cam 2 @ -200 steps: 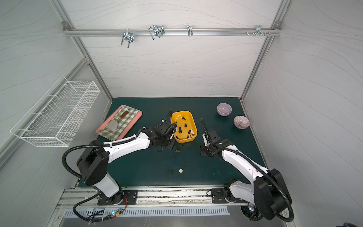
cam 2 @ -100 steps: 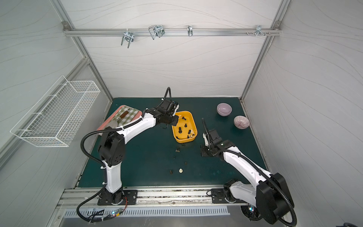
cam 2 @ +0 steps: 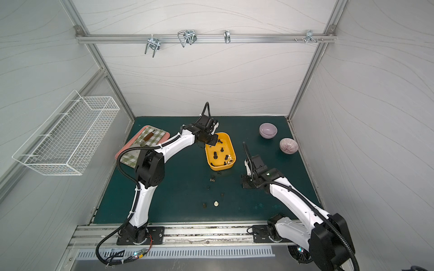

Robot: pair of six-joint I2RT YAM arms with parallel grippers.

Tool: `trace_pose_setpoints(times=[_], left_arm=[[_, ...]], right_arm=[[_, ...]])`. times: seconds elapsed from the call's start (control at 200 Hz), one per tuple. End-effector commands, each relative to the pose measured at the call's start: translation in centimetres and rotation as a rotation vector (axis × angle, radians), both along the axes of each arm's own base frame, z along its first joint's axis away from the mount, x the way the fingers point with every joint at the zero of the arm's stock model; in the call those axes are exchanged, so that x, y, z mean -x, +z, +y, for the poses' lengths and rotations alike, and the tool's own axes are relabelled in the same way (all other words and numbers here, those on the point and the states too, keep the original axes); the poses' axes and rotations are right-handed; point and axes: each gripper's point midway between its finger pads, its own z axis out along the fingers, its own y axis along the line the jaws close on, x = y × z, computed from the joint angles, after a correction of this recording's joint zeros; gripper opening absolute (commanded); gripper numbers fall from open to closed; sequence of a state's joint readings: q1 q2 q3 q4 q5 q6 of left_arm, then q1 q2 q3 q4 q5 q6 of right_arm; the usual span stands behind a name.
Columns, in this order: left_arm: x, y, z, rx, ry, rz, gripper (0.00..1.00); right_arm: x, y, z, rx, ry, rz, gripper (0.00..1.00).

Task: Put the chess pieces into the storage box
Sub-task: Place the chess piece in the storage box.

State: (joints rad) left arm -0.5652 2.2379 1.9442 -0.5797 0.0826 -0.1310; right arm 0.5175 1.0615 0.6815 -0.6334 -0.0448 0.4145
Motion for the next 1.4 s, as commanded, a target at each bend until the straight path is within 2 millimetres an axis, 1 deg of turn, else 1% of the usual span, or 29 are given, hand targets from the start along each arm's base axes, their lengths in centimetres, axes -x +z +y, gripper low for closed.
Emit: trace_pose_setpoints(times=[0.0, 0.255, 0.46, 0.685, 0.895, 1.105, 1.24, 1.365, 1.395], left_arm=[[-1.4, 0.3, -0.6, 0.014, -0.012, -0.022, 0.20], [-2.2, -0.3, -1.3, 0.030, -0.016, -0.012, 0.20], [-2.3, -1.0, -1.4, 0.024, -0.018, -0.001, 0.21], [-2.4, -2.3, -1.5, 0.012, -0.016, 0.024, 0.23], [-2.8, -2.6, -1.8, 0.025, -0.010, 0.011, 0.24], [-3.2, -2.7, -1.8, 0.022, -0.015, 0.003, 0.28], [-3.4, -2.1, -1.6, 0.038, -0.003, 0.001, 0.31], [-3.3, -0.3, -1.4, 0.052, -0.002, -0.024, 0.32], [-3.2, 0.4, -1.4, 0.061, -0.005, -0.034, 0.32]], right_arm=[[0.4, 0.4, -0.2, 0.005, -0.014, 0.008, 0.21], [0.5, 1.2, -0.1, 0.017, 0.005, -0.014, 0.21], [0.8, 0.9, 0.2, 0.005, 0.008, -0.003, 0.21], [0.9, 0.8, 0.1, 0.006, 0.005, -0.002, 0.21], [1.0, 0.7, 0.1, 0.007, 0.003, -0.001, 0.21], [0.9, 0.5, 0.0, 0.014, 0.003, 0.000, 0.21], [0.8, 0.7, 0.2, 0.015, 0.008, -0.001, 0.21], [0.7, 1.1, 0.3, 0.011, 0.015, -0.011, 0.21], [0.6, 1.2, 0.3, 0.010, 0.017, -0.015, 0.21]])
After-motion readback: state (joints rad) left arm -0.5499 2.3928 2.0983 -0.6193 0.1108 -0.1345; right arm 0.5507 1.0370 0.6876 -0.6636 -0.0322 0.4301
